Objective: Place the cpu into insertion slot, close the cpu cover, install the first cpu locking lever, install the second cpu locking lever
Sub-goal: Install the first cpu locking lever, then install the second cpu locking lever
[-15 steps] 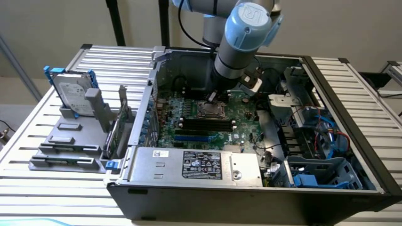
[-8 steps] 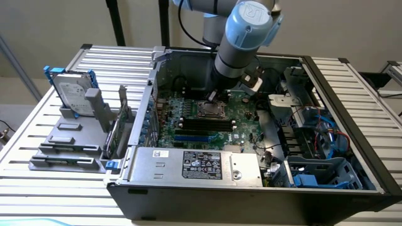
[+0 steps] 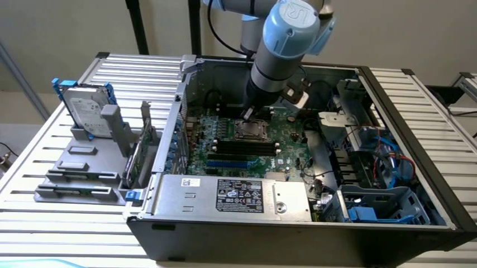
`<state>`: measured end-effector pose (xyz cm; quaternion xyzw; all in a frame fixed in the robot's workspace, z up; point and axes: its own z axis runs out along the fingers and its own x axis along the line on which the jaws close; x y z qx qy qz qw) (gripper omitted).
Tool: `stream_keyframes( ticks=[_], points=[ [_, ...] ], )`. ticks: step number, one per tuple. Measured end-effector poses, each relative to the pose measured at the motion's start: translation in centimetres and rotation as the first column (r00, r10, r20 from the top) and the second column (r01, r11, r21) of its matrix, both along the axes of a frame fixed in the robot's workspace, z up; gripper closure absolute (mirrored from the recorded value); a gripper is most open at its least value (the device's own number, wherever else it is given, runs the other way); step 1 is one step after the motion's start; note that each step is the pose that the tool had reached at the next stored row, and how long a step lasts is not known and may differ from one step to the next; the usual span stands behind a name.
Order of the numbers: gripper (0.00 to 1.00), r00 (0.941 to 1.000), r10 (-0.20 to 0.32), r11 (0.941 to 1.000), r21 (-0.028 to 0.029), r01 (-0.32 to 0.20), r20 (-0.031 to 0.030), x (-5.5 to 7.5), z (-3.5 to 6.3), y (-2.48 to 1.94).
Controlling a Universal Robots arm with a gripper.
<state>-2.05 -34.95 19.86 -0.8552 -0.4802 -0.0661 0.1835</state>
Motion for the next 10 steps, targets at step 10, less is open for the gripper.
stream_keyframes(
  ticks=[10],
  points=[
    [0.89,1.0000,0.000,1.0000,0.0024,0.000,0.0000,-0.13,0.14,-0.18]
  ],
)
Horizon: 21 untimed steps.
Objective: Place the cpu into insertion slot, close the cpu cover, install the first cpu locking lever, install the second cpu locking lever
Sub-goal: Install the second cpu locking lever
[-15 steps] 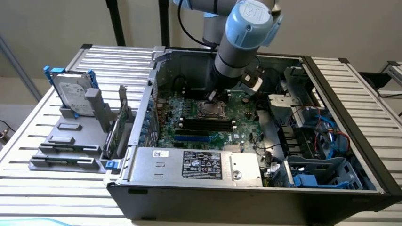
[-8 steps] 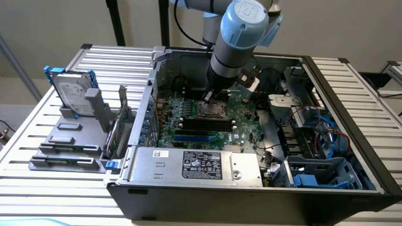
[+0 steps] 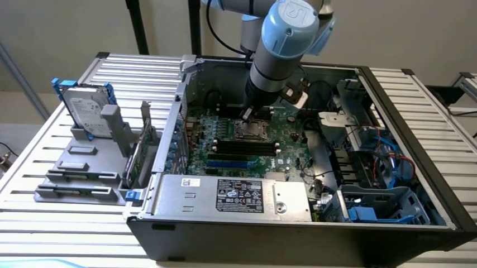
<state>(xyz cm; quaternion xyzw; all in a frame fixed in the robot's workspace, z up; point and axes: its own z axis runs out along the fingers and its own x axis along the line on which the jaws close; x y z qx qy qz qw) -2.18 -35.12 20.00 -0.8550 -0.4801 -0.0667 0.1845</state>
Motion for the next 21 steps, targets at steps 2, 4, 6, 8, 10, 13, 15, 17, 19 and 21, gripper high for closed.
stream_keyframes(
  ticks=[2,4,6,8,10,13,15,17,19,21],
  points=[
    [0.89,1.0000,0.000,1.0000,0.0000,0.000,0.0000,0.0,0.00,0.00],
    [0.89,1.0000,0.000,1.0000,0.0000,0.000,0.0000,0.0,0.00,0.00],
    [0.89,1.0000,0.000,1.0000,0.0000,0.000,0.0000,0.0,0.00,0.00],
    [0.89,1.0000,0.000,1.0000,0.0000,0.000,0.0000,0.0,0.00,0.00],
    [0.89,1.0000,0.000,1.0000,0.0000,0.000,-0.0001,0.0,0.04,-0.12],
    [0.89,1.0000,0.000,1.0000,0.0001,0.000,-0.0011,0.0,0.40,-0.81],
    [0.89,1.0000,0.000,1.0000,0.0000,0.000,-0.0014,0.0,0.79,-1.26],
    [0.89,1.0000,0.000,1.0000,0.0002,0.000,-0.0014,0.0,1.10,-1.68],
    [0.89,1.0000,0.000,1.0000,0.0000,0.000,-0.0014,-0.3,1.26,-2.08],
    [0.89,1.0000,0.000,1.0000,0.0000,0.000,-0.0014,-0.5,1.36,-2.44]
  ],
)
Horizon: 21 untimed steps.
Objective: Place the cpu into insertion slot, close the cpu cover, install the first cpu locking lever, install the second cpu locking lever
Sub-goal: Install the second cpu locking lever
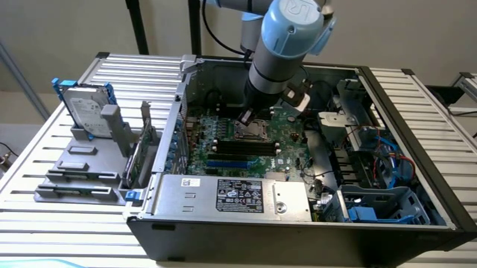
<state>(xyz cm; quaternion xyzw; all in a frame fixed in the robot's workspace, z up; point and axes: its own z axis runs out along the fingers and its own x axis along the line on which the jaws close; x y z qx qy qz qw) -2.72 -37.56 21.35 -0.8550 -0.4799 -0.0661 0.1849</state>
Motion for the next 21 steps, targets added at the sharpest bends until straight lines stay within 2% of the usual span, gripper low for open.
stream_keyframes(
  ticks=[7,11,16,21],
  points=[
    [0.89,1.0000,0.000,1.0000,-0.0001,0.000,0.0000,-1.2,0.49,-1.39],
    [0.89,1.0000,0.000,1.0000,-0.0001,0.000,-0.0008,-1.3,1.50,-2.48],
    [0.89,1.0000,-0.001,1.0000,0.0000,0.001,-0.0035,-1.3,2.80,-4.14],
    [0.89,1.0000,-0.001,1.0000,-0.0001,0.001,-0.0052,-1.6,3.27,-5.34]
  ],
)
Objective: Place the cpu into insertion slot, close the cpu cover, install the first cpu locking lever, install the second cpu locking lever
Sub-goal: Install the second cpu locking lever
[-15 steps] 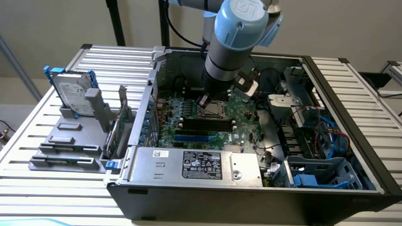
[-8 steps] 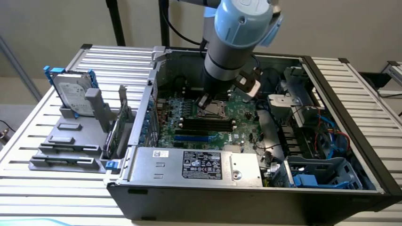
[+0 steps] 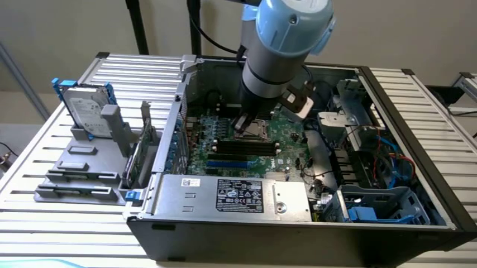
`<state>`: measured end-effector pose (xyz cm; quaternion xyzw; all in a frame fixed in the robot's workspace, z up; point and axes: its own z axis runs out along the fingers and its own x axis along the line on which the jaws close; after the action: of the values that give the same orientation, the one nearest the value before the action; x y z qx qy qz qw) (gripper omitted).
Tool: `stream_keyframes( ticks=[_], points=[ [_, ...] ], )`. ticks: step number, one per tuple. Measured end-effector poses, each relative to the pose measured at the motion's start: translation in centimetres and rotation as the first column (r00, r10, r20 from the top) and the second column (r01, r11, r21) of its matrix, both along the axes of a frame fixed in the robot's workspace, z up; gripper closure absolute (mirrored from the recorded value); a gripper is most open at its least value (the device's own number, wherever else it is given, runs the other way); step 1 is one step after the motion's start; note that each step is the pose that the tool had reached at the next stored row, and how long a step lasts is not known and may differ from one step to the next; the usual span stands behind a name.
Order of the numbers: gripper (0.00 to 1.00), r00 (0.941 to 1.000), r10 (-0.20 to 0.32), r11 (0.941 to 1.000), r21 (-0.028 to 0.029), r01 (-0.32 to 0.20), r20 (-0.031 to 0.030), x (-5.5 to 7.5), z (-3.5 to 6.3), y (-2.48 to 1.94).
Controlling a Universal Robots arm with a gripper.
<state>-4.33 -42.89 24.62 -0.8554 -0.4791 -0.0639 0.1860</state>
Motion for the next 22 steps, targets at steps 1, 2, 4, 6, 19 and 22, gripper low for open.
stream_keyframes(
  ticks=[1,2,4,6,19,22],
  points=[
    [0.89,1.0000,0.000,1.0000,0.0002,0.000,0.0000,-0.2,0.00,-0.16],
    [0.89,1.0000,0.000,1.0000,0.0001,0.000,-0.0001,-0.4,0.00,-0.29],
    [0.89,1.0000,0.000,1.0000,0.0002,0.000,-0.0002,-0.9,-0.01,-0.40],
    [0.89,1.0000,0.000,1.0000,0.0001,0.000,-0.0002,-1.1,-0.01,-0.42],
    [0.89,1.0000,-0.007,1.0000,-0.0014,0.007,-0.0003,-1.5,-1.24,-0.39],
    [0.89,1.0000,-0.007,1.0000,-0.0027,0.007,-0.0003,-1.7,-1.49,-0.33]
  ],
)
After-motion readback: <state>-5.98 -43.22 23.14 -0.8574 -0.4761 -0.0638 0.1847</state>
